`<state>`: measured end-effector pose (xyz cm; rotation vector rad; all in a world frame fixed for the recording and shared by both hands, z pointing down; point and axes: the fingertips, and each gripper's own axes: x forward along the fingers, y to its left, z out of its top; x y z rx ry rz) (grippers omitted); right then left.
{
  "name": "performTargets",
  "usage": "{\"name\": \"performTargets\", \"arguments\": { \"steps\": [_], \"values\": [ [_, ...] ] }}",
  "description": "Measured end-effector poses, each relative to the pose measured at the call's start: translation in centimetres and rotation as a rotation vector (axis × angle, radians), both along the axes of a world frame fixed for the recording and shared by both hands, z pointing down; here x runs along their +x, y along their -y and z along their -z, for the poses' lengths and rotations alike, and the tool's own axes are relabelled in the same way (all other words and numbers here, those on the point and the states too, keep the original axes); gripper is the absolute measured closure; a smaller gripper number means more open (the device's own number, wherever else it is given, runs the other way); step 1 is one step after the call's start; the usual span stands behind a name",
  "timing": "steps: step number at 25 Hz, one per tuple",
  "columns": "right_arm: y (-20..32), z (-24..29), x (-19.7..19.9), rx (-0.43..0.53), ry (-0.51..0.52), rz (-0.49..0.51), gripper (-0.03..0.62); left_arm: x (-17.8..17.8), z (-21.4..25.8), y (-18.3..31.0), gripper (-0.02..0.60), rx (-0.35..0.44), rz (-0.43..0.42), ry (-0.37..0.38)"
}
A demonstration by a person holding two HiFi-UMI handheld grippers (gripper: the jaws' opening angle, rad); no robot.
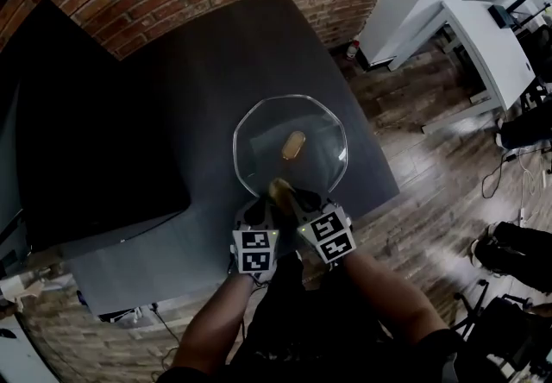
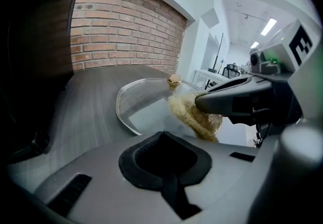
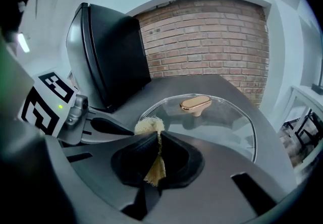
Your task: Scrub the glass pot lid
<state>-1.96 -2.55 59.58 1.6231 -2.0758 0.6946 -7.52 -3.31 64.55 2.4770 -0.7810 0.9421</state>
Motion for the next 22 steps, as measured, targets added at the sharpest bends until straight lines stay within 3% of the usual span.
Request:
{"name": "performTargets", "arguments": {
  "steps": [9, 22],
  "values": [
    [0.5, -1.5, -0.6, -0.051, -0.133, 0.067, 0.569, 0.2, -0.3, -0.3, 0.549, -0.015, -0.034, 0.046],
    [0.2, -2.4, -0.1, -0.104, -0.160, 0.174, 0.569, 0.1, -0.1, -0.4, 0.549, -0.037, -0.005, 0.087]
  ]
}}
